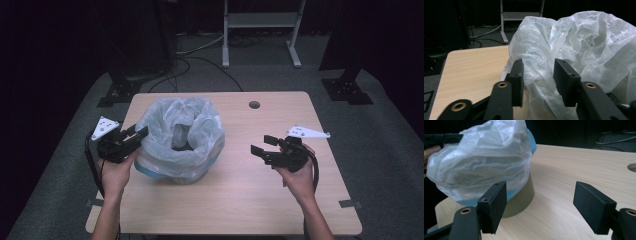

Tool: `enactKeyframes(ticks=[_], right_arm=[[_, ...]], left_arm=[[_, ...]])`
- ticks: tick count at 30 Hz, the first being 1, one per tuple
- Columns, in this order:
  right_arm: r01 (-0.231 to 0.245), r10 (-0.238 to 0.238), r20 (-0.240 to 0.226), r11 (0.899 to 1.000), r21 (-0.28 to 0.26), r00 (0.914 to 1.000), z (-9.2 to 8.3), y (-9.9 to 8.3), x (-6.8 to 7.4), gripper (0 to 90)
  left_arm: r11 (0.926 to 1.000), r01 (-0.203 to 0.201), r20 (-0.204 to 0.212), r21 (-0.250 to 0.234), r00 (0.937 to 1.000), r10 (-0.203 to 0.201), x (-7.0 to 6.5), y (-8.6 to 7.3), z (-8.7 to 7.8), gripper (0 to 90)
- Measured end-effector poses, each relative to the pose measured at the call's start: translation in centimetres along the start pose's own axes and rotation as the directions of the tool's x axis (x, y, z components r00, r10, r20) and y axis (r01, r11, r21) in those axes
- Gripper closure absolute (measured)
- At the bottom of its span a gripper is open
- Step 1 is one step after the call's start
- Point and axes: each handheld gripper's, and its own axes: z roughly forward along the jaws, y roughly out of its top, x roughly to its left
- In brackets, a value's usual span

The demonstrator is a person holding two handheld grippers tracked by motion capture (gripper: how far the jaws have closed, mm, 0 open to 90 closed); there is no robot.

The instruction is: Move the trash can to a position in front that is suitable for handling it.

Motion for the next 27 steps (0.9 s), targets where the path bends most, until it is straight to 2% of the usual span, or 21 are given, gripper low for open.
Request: enactKeyframes(ticks=[2,9,11,17,21,27], right_arm=[[-0.003,0.003,-0.007,1.000,-0.004,1.0000,0.2,0.3,0.1,25.6],[0.005,-0.005,-0.052,1.000,-0.003,0.9986,1.7,2.5,1.4,25.6],[0.005,-0.005,-0.066,1.000,-0.005,0.9978,2.1,2.9,1.6,25.6],[0.010,-0.011,-0.110,1.000,-0.001,0.9938,3.6,4.5,2.7,25.6],[0.010,-0.009,-0.133,1.000,0.001,0.9910,4.7,5.2,3.2,25.6],[0.027,-0.023,-0.147,0.999,0.026,0.9888,6.7,6.3,4.3,25.6]], left_arm=[[1.0000,-0.003,-0.002,-0.002,1.0000,0.003,0.0,0.0,0.0,64.8],[0.9997,-0.015,0.010,-0.020,0.9998,0.015,0.2,0.1,-0.4,78.4],[0.9995,-0.019,0.028,-0.027,0.9994,0.020,0.1,0.2,-0.7,81.1],[0.9990,-0.033,0.065,-0.030,0.9973,0.035,-0.5,0.4,-0.8,83.8],[0.9992,-0.021,0.085,-0.035,0.9961,0.024,-0.7,0.4,-0.8,83.8],[0.9989,-0.023,0.111,-0.040,0.9934,0.027,-1.0,0.6,-0.9,83.8]])
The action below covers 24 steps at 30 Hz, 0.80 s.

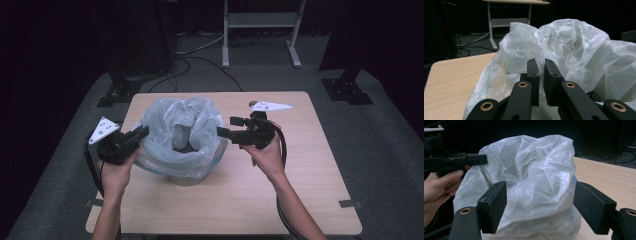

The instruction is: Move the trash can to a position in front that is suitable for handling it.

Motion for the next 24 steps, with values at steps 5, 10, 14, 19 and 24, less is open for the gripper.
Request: enactKeyframes(ticks=[5,10,14,19,24], right_arm=[[0.009,-0.009,0.005,1.000,0.020,0.9999,1.0,0.5,0.4,25.6],[0.019,-0.021,0.031,0.999,0.041,0.9993,2.0,0.6,0.5,25.5],[0.015,-0.017,0.049,0.999,0.048,0.9986,2.7,0.3,0.4,25.5],[0.022,-0.025,0.049,0.998,0.056,0.9985,3.1,0.0,0.3,30.2],[0.038,-0.041,0.055,0.998,0.059,0.9976,3.1,0.0,0.5,43.6]], left_arm=[[1.0000,0.001,0.013,-0.004,0.9999,-0.001,-0.2,0.1,0.0,83.7],[1.0000,0.007,0.025,-0.006,0.9997,-0.007,-0.4,0.1,0.0,83.7],[0.9999,0.009,0.027,-0.006,0.9996,-0.008,-0.4,0.0,0.0,83.7],[0.9999,0.008,0.036,-0.008,0.9993,-0.008,-0.3,0.0,-0.1,83.8],[0.9998,0.015,0.041,-0.012,0.9991,-0.014,-0.2,0.0,-0.2,83.7]])
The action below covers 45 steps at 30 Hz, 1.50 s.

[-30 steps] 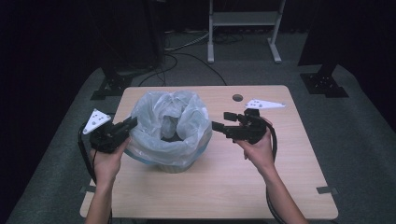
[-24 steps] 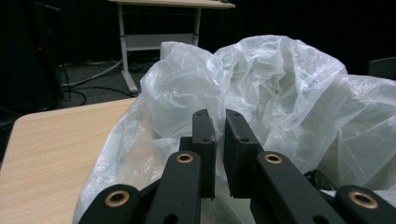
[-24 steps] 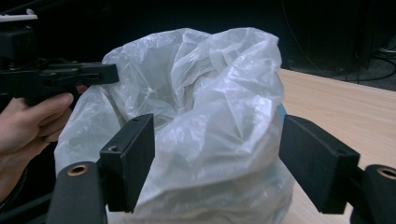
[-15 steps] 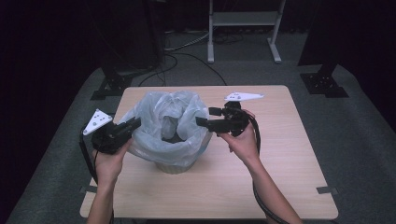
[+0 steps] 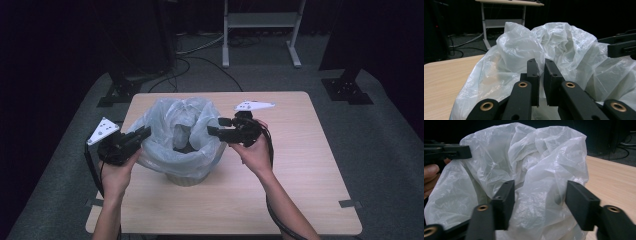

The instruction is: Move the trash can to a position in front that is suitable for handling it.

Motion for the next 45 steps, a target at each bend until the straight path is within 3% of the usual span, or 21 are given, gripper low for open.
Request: enactKeyframes(ticks=[1,5,10,14,17,28,37,43,45], right_arm=[[0.024,-0.024,0.031,1.000,0.001,0.9992,-0.1,0.0,0.3,50.2],[0.042,-0.042,0.065,0.999,0.002,0.9970,-0.3,0.0,0.5,58.4],[0.103,-0.101,0.153,0.995,-0.004,0.9830,-0.5,0.1,1.3,77.3],[0.132,-0.131,0.168,0.991,0.005,0.9770,-0.6,0.5,1.7,87.8],[0.134,-0.134,0.165,0.991,0.012,0.9772,-0.6,0.7,1.9,88.8],[0.094,-0.095,0.046,0.995,0.021,0.9944,0.6,2.2,3.2,89.8],[0.083,-0.082,-0.041,0.996,0.024,0.9958,1.7,3.1,4.7,89.8],[0.070,-0.065,-0.106,0.997,0.040,0.9922,2.7,3.4,5.5,89.8],[0.045,-0.038,-0.137,0.998,0.044,0.9898,3.0,3.5,5.5,89.8]], left_arm=[[1.0000,0.002,0.001,-0.003,1.0000,-0.002,0.0,0.0,0.0,83.7],[1.0000,0.001,0.005,-0.006,1.0000,-0.001,0.0,0.1,0.0,83.7],[0.9999,-0.003,0.013,-0.011,0.9999,0.003,-0.3,0.4,0.1,83.8],[0.9999,-0.002,0.020,-0.016,0.9998,0.002,-0.3,0.7,0.1,83.8],[0.9998,0.002,0.023,-0.018,0.9997,-0.001,-0.3,0.8,0.1,83.8],[0.9997,-0.003,0.080,-0.024,0.9968,0.005,-1.7,1.2,0.7,83.8],[0.9998,-0.022,0.148,-0.001,0.9888,0.022,-3.6,0.9,1.9,83.8],[0.9993,-0.035,0.187,0.009,0.9817,0.033,-4.8,0.6,2.4,83.8],[0.9988,-0.047,0.204,0.014,0.9780,0.043,-5.2,0.5,2.5,83.8]])
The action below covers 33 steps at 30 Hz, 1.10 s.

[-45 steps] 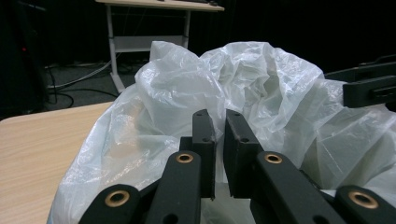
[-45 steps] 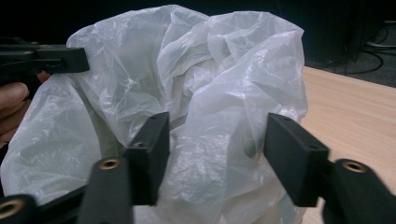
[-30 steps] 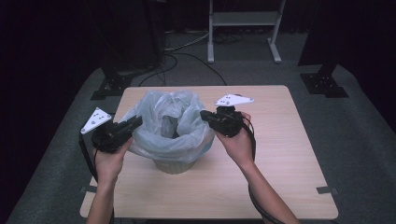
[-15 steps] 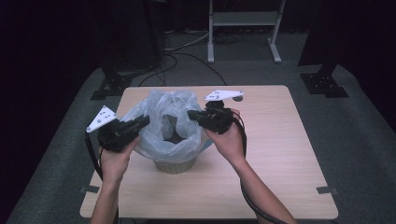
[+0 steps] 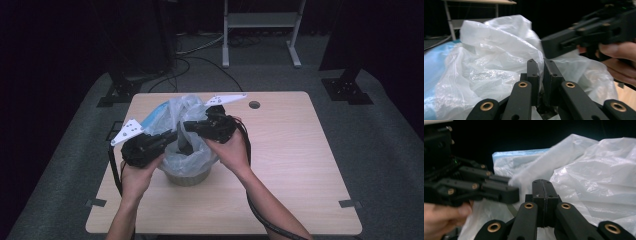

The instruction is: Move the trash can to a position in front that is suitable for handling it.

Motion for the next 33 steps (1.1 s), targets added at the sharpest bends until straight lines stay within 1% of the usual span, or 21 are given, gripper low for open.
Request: enactKeyframes(ticks=[1,4,5,8,12,14,15,16,18,21,23,24,26,27,28,30,31,33], right_arm=[[-0.013,0.013,-0.014,1.000,0.002,0.9998,0.2,0.0,-0.1,89.8],[-0.037,0.037,-0.026,0.999,0.005,0.9990,0.5,-0.1,-0.4,89.8],[-0.057,0.057,-0.039,0.998,-0.001,0.9976,0.5,-0.2,-0.6,89.8],[-0.098,0.097,-0.072,0.995,-0.020,0.9928,0.3,-0.2,-1.0,89.8],[-0.121,0.118,-0.090,0.992,-0.024,0.9889,0.3,-0.2,-1.2,89.5],[-0.145,0.141,-0.111,0.989,-0.028,0.9838,0.3,-0.2,-1.4,86.5],[-0.166,0.161,-0.129,0.986,-0.025,0.9785,0.3,-0.3,-1.6,82.6],[-0.175,0.170,-0.137,0.984,-0.023,0.9758,0.4,-0.3,-1.6,79.3],[-0.191,0.186,-0.153,0.981,-0.022,0.9706,0.5,-0.3,-1.8,77.6],[-0.198,0.194,-0.157,0.980,-0.009,0.9683,0.7,-0.4,-1.9,72.6],[-0.204,0.201,-0.166,0.979,0.002,0.9654,0.9,-0.3,-1.8,68.6],[-0.205,0.203,-0.169,0.979,0.002,0.9645,1.0,-0.3,-1.7,68.3],[-0.204,0.203,-0.169,0.979,0.013,0.9644,1.1,-0.3,-1.6,65.5],[-0.201,0.201,-0.165,0.979,0.018,0.9656,1.2,-0.2,-1.5,65.6],[-0.191,0.192,-0.151,0.981,0.025,0.9697,1.3,-0.1,-1.3,67.2],[-0.169,0.172,-0.113,0.985,0.037,0.9786,1.4,0.0,-1.1,76.3],[-0.162,0.166,-0.096,0.986,0.042,0.9815,1.4,0.0,-1.0,82.4],[-0.148,0.151,-0.067,0.988,0.045,0.9863,1.4,0.0,-0.9,89.1]], left_arm=[[1.0000,-0.003,0.003,0.004,1.0000,0.003,-0.1,0.0,0.1,83.8],[0.9998,-0.010,0.014,0.015,0.9999,0.009,-0.4,-0.2,0.4,83.7],[0.9998,-0.011,0.016,0.017,0.9998,0.011,-0.5,-0.2,0.4,83.7],[0.9994,-0.016,0.022,0.032,0.9996,0.015,-0.6,-0.3,0.7,83.7],[0.9985,-0.032,0.021,0.045,0.9993,0.031,-0.8,-0.3,1.0,83.5],[0.9983,-0.034,0.020,0.047,0.9992,0.033,-0.9,-0.3,1.1,83.4],[0.9982,-0.037,0.024,0.048,0.9991,0.036,-1.0,-0.3,1.2,83.2],[0.9979,-0.039,0.023,0.051,0.9990,0.038,-1.1,-0.3,1.2,83.2],[0.9975,-0.043,0.025,0.056,0.9988,0.041,-1.2,-0.3,1.3,83.2],[0.9969,-0.052,0.026,0.059,0.9984,0.050,-1.4,-0.3,1.3,83.2],[0.9957,-0.065,0.029,0.066,0.9976,0.063,-1.5,-0.3,1.4,83.2],[0.9954,-0.066,0.030,0.069,0.9975,0.064,-1.6,-0.3,1.5,83.2],[0.9949,-0.071,0.032,0.071,0.9971,0.069,-1.7,-0.2,1.5,83.2],[0.9946,-0.075,0.035,0.072,0.9968,0.073,-1.8,-0.2,1.6,83.2],[0.9943,-0.078,0.036,0.072,0.9965,0.076,-1.9,-0.3,1.6,82.8],[0.9939,-0.083,0.041,0.072,0.9959,0.080,-2.0,-0.2,1.5,82.2],[0.9939,-0.081,0.043,0.074,0.9960,0.078,-2.0,-0.2,1.5,81.3],[0.9938,-0.079,0.050,0.078,0.9959,0.075,-1.9,-0.2,1.4,77.8]])
